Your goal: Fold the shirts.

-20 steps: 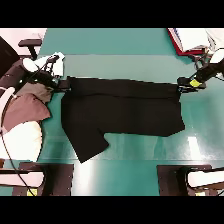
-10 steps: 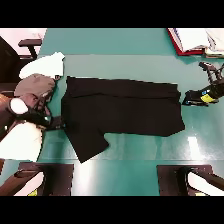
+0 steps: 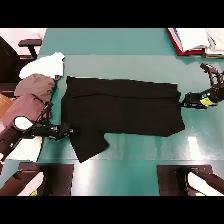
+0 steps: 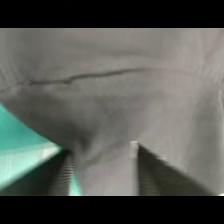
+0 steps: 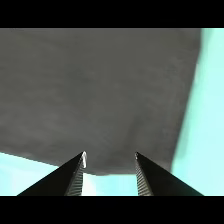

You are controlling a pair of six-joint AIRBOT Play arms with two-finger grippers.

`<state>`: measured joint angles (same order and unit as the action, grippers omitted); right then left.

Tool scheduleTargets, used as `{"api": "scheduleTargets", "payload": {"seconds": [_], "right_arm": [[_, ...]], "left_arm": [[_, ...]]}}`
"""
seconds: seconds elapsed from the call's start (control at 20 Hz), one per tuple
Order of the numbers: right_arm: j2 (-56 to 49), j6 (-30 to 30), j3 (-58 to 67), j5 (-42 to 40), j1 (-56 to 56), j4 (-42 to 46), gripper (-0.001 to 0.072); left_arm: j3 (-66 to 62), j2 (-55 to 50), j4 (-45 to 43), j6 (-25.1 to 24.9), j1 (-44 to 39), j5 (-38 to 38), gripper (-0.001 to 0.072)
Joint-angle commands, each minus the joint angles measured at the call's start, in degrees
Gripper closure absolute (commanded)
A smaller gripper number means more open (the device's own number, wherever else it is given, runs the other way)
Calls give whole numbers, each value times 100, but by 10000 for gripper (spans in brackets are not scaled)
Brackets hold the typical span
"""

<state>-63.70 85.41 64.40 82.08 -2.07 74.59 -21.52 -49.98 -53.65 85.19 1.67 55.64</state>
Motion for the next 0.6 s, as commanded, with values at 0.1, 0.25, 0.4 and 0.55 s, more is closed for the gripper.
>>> {"api": "scheduleTargets", "payload": {"seconds": [0.1, 0.25, 0.4, 0.55], "right_arm": [[17, 2, -120, 35, 249, -199, 345], [17, 2, -885, 282, 1097, -199, 329], [13, 2, -1871, 330, 1954, -334, 164], [13, -74, -2680, -55, 2205, -774, 188]], "left_arm": [[-48, 28, 352, -122, -2, -37, 681], [-525, 28, 219, -278, -2, 393, 682], [-861, 28, 210, -315, -2, 483, 682], [-914, 26, 208, -315, -2, 358, 681]]}}
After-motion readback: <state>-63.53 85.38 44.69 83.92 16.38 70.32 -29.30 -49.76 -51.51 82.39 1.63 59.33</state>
